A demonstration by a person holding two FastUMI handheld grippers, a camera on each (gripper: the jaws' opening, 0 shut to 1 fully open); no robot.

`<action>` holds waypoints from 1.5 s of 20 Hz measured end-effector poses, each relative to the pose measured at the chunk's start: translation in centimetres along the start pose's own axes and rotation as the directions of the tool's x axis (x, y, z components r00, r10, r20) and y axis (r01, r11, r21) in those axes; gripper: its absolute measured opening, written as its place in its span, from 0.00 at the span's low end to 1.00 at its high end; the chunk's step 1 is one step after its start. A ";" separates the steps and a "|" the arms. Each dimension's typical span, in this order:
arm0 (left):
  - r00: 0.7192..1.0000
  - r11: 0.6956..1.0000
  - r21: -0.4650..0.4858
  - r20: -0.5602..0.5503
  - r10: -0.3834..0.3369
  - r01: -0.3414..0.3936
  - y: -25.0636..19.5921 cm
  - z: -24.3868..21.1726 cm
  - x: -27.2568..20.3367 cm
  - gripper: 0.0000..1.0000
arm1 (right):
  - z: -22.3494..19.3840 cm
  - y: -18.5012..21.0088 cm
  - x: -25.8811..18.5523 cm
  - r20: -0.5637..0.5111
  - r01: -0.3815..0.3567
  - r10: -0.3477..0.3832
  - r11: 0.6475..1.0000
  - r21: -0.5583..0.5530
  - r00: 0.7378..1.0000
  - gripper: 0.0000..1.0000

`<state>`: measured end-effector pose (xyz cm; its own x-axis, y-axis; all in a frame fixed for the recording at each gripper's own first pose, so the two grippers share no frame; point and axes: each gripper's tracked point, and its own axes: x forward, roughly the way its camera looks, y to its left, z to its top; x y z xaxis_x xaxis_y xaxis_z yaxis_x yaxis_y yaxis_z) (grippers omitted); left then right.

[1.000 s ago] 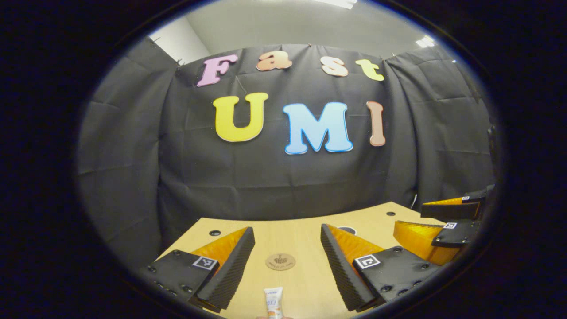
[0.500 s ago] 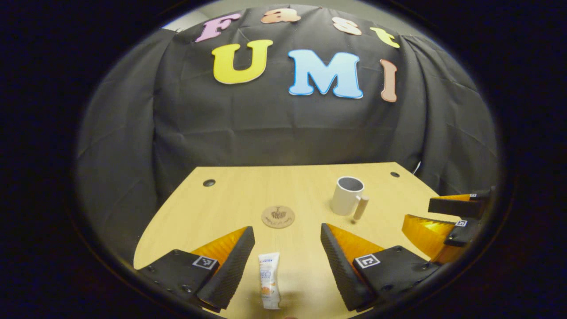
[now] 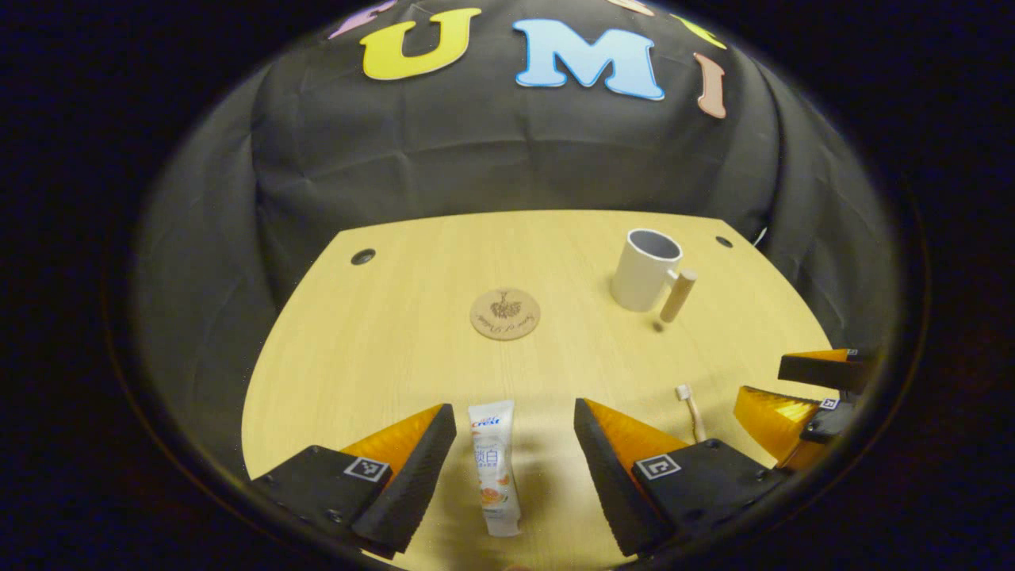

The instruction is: Put the toothbrush and toothpaste on the desktop into the cup, then pick up the cup and place it on the coaster on the desktop.

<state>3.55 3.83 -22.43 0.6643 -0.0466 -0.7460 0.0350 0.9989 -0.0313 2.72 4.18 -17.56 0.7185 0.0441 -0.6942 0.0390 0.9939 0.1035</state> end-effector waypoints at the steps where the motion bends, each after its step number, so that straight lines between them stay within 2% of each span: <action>1: 0.999 1.000 0.000 -0.034 -0.003 0.003 0.1 -0.6 0.6 0.96 | -0.6 0.0 0.2 -0.030 0.000 0.000 1.000 0.000 1.000 0.90; 5: 0.989 1.000 -0.001 -0.150 0.005 -0.005 1.1 -2.8 2.4 0.96 | -2.3 0.3 1.3 -0.140 -0.004 0.005 1.000 0.004 0.990 0.89; 9: 0.964 1.000 -0.021 -0.265 0.008 -0.014 2.3 -5.0 3.7 0.96 | -4.0 0.4 2.5 -0.243 -0.006 0.008 1.000 0.011 0.970 0.90; 13: 0.937 0.999 -0.032 -0.350 -0.009 -0.002 2.6 -7.0 4.4 0.97 | -6.2 0.3 3.5 -0.348 0.003 0.006 1.000 0.026 0.938 0.90; 16: 0.921 1.000 -0.030 -0.390 -0.009 -0.003 3.0 -7.8 4.8 0.97 | -8.3 0.5 4.2 -0.436 0.006 0.018 0.998 0.055 0.900 0.91; 18: 0.907 1.000 -0.018 -0.421 -0.007 -0.001 3.0 -8.3 4.8 1.00 | -9.1 0.7 4.5 -0.470 0.005 0.023 0.998 0.058 0.883 0.89; 20: 0.898 1.000 -0.016 -0.440 -0.010 0.004 2.8 -8.7 4.9 0.98 | -9.7 0.7 4.6 -0.491 0.006 0.012 0.999 0.035 0.871 0.87; 21: 0.894 1.000 -0.021 -0.447 -0.014 0.005 2.6 -9.0 4.9 0.93 | -9.8 0.7 4.7 -0.498 0.004 0.011 1.000 0.029 0.867 0.85; 23: 0.890 1.000 -0.016 -0.456 -0.004 -0.004 2.7 -9.3 4.9 1.00 | -10.2 1.4 4.6 -0.519 -0.011 0.026 0.999 0.032 0.855 0.78; 24: 0.891 1.000 -0.013 -0.454 -0.002 -0.004 2.7 -9.2 5.0 0.98 | -10.4 1.4 4.7 -0.525 -0.006 0.021 1.000 0.030 0.851 0.78; 26: 0.888 1.000 -0.014 -0.460 0.000 -0.008 2.6 -9.2 4.9 0.98 | -10.5 1.7 4.6 -0.540 -0.006 0.031 0.999 0.048 0.841 0.67; 27: 0.889 1.000 -0.012 -0.458 0.002 -0.008 2.6 -9.2 4.9 0.97 | -10.3 1.5 4.8 -0.534 0.004 0.021 0.999 0.046 0.845 0.68; 29: 0.889 1.000 -0.008 -0.458 0.000 -0.004 2.4 -9.2 4.8 0.88 | -10.6 1.3 4.6 -0.550 0.005 0.023 0.999 0.049 0.835 0.51; 30: 0.889 1.000 -0.010 -0.458 0.000 -0.005 2.3 -9.2 4.8 0.89 | -10.6 1.2 4.7 -0.549 0.007 0.019 0.999 0.044 0.836 0.52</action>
<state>-0.08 5.94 -32.18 0.2485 -0.0391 -0.9678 0.0244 0.9991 -0.0341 -1.20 6.61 -28.24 0.2197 0.1110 -0.9692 0.0747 0.9887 0.1301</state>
